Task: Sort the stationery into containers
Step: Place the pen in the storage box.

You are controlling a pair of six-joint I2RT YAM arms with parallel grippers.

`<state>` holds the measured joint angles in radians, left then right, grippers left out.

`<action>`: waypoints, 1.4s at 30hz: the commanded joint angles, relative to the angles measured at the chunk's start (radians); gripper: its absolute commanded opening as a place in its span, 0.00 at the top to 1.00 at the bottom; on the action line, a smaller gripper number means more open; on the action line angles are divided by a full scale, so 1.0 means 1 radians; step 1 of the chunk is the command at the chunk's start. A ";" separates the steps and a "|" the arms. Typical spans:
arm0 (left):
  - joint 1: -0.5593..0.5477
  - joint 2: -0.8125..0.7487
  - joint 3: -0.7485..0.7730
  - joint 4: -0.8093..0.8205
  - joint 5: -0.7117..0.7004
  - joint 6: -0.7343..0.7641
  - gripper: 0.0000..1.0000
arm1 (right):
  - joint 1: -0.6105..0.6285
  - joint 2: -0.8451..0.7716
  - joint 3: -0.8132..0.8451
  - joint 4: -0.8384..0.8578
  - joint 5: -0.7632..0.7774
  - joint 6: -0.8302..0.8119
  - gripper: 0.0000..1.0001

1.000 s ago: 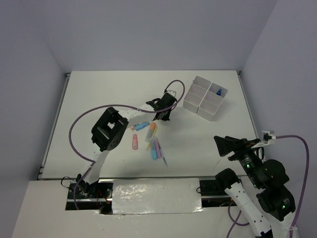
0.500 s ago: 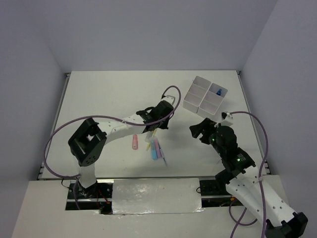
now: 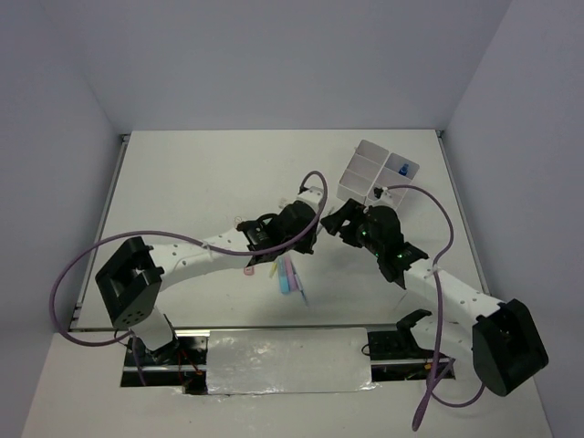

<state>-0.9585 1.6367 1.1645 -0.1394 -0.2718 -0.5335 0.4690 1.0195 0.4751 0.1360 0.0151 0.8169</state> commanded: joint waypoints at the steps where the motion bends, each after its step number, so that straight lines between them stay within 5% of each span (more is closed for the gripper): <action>1: -0.026 -0.058 0.000 0.066 0.011 -0.023 1.00 | 0.011 0.053 0.060 0.134 -0.053 0.013 0.23; 7: -0.039 -0.090 -0.025 0.069 0.017 -0.022 1.00 | 0.016 0.122 0.071 0.178 -0.076 0.011 0.42; 10: -0.039 -0.090 -0.034 0.067 0.022 -0.020 1.00 | 0.020 0.129 0.079 0.200 -0.101 0.004 0.73; 11: -0.039 -0.090 -0.038 0.063 0.019 -0.020 1.00 | 0.022 0.126 0.080 0.198 -0.107 -0.007 0.95; 13: -0.039 -0.094 -0.045 0.061 0.003 -0.019 0.95 | 0.022 0.108 0.082 0.177 -0.096 -0.010 1.00; 14: -0.039 -0.095 -0.046 0.058 -0.006 -0.023 0.86 | 0.022 0.100 0.080 0.178 -0.096 -0.028 1.00; 16: -0.037 -0.092 -0.029 0.015 -0.069 -0.039 0.21 | 0.019 0.074 0.092 0.166 -0.071 -0.059 1.00; 17: -0.037 -0.090 0.001 -0.009 -0.088 -0.042 0.01 | 0.017 0.070 0.103 0.143 -0.057 -0.082 1.00; 24: -0.014 -0.196 0.022 -0.345 -0.388 -0.175 0.01 | -0.059 0.169 0.342 0.083 0.302 -0.413 1.00; 31: 0.012 -0.491 -0.279 -0.295 -0.291 -0.178 0.01 | -0.174 0.422 0.600 0.261 0.348 -0.632 1.00; 42: 0.032 -0.679 -0.419 -0.269 -0.331 -0.164 0.01 | -0.312 0.761 0.818 0.366 0.287 -0.802 1.00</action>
<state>-0.9340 1.0012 0.7586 -0.4492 -0.5785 -0.6888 0.1787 1.7367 1.2221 0.4084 0.2981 0.0937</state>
